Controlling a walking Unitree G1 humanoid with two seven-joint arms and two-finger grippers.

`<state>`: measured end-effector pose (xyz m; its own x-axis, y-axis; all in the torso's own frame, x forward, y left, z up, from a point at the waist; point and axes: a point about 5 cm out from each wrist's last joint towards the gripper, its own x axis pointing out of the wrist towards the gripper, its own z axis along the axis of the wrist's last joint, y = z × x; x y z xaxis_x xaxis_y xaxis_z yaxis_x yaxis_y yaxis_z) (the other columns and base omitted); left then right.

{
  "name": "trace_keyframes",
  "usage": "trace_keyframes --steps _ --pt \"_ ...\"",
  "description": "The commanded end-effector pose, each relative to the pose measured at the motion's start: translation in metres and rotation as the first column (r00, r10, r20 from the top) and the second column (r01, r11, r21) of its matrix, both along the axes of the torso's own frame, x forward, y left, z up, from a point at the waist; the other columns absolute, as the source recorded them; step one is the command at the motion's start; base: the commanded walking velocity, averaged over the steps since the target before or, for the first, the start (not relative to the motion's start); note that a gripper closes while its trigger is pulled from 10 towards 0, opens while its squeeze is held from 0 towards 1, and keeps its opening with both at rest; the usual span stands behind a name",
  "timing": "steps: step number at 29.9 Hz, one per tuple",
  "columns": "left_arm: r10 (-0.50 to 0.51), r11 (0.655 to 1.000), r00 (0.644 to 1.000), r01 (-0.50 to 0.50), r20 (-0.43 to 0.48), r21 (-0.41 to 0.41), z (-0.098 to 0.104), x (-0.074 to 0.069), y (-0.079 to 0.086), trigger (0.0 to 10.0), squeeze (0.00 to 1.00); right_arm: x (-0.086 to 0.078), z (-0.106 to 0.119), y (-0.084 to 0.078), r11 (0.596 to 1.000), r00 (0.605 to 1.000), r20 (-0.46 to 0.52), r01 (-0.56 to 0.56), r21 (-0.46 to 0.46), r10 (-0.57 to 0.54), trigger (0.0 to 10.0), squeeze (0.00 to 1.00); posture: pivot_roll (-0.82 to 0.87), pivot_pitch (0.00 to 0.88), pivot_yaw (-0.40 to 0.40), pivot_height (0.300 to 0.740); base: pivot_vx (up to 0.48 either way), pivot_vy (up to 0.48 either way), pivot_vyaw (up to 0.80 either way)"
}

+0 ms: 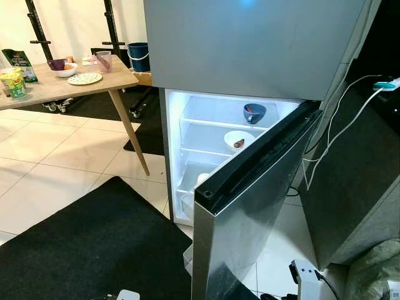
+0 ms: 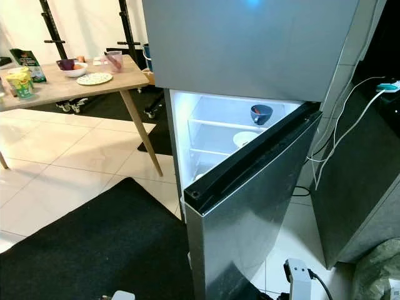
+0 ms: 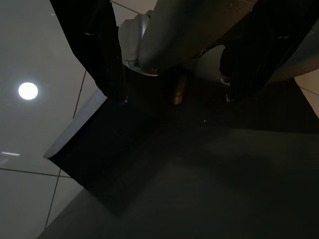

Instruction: Restocking fridge

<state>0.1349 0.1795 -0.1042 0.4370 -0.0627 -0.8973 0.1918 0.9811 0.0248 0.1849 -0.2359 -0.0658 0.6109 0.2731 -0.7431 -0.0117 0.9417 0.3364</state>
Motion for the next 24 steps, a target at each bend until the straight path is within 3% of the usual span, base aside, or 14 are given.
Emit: trace_keyframes --steps 1,24 --pt "-0.012 1.000 1.000 0.012 -0.003 0.012 -0.0001 -0.0003 0.0004 10.0 0.00 -0.0004 -0.0004 0.0002 1.000 1.000 -0.003 -0.008 -0.010 0.008 10.0 0.00 -0.06 0.000 -0.007 0.740 0.000 0.000 0.00" --pt "0.001 1.000 1.000 0.000 -0.011 0.031 -0.0006 -0.0008 0.0007 10.0 0.00 -0.0081 -0.0048 -0.0009 0.999 0.999 -0.047 -0.026 -0.046 0.023 10.0 0.00 -0.06 0.000 -0.009 0.740 0.000 0.000 0.00"
